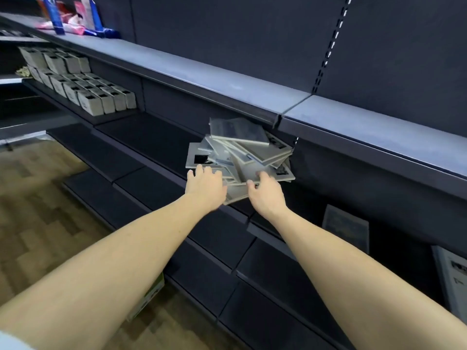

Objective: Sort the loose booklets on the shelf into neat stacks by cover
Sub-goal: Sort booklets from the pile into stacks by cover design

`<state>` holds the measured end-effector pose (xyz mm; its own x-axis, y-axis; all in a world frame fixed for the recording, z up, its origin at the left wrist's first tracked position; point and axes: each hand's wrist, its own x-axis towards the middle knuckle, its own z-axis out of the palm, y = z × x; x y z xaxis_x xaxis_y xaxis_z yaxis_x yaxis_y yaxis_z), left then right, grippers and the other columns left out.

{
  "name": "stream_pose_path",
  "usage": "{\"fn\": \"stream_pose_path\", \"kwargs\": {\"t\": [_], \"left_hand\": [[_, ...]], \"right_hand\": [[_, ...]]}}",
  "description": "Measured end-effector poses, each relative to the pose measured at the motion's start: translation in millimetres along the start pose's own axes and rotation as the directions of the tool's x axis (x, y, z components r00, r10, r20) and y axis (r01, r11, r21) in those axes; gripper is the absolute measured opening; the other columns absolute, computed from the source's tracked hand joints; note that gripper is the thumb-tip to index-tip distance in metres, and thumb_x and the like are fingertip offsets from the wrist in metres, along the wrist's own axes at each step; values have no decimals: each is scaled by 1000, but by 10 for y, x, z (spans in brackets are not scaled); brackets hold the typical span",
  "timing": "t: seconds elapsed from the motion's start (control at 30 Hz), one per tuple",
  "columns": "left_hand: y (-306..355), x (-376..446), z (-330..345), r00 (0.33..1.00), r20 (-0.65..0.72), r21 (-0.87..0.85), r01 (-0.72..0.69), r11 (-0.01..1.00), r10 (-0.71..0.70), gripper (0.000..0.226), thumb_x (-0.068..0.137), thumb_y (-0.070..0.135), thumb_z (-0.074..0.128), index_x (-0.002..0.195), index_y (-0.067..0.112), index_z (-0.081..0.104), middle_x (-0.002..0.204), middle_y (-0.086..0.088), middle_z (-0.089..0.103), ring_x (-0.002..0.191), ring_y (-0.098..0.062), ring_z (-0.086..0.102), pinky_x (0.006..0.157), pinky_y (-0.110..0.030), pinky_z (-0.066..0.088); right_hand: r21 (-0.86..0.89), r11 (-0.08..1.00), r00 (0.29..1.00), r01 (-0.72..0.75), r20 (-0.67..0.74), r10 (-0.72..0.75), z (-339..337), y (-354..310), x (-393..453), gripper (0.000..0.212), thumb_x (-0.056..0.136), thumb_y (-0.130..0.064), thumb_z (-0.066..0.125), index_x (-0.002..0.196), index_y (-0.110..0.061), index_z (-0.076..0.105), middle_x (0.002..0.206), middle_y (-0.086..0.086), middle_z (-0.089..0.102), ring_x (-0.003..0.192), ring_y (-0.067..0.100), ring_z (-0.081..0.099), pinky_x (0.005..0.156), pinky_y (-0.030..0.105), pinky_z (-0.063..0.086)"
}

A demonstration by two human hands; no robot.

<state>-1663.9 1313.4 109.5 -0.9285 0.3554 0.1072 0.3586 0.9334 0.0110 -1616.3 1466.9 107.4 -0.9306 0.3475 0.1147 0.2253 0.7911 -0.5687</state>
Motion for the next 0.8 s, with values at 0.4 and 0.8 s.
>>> {"fn": "stream_pose_path", "kwargs": {"t": [0.4,0.8], "left_hand": [[-584,1063,84,997,-63,112,49,992,-42,44,97,42,41,127,13,54,127,-11,55,124,-32,44,103,-45,36],[-1019,1689,163,1000,-25,64,4,998,-2,43,96,39,45,130,14,52,126,-12,54,121,-33,45,105,-45,35]], "right_hand": [[264,964,994,29,95,-56,510,-589,1301,44,102,-24,45,144,-14,42,123,16,63,112,33,60,81,30,41],[571,785,970,-241,115,214,1025,-912,2039,51,100,-44,46,149,-36,32,126,13,64,89,33,70,79,50,60]]}}
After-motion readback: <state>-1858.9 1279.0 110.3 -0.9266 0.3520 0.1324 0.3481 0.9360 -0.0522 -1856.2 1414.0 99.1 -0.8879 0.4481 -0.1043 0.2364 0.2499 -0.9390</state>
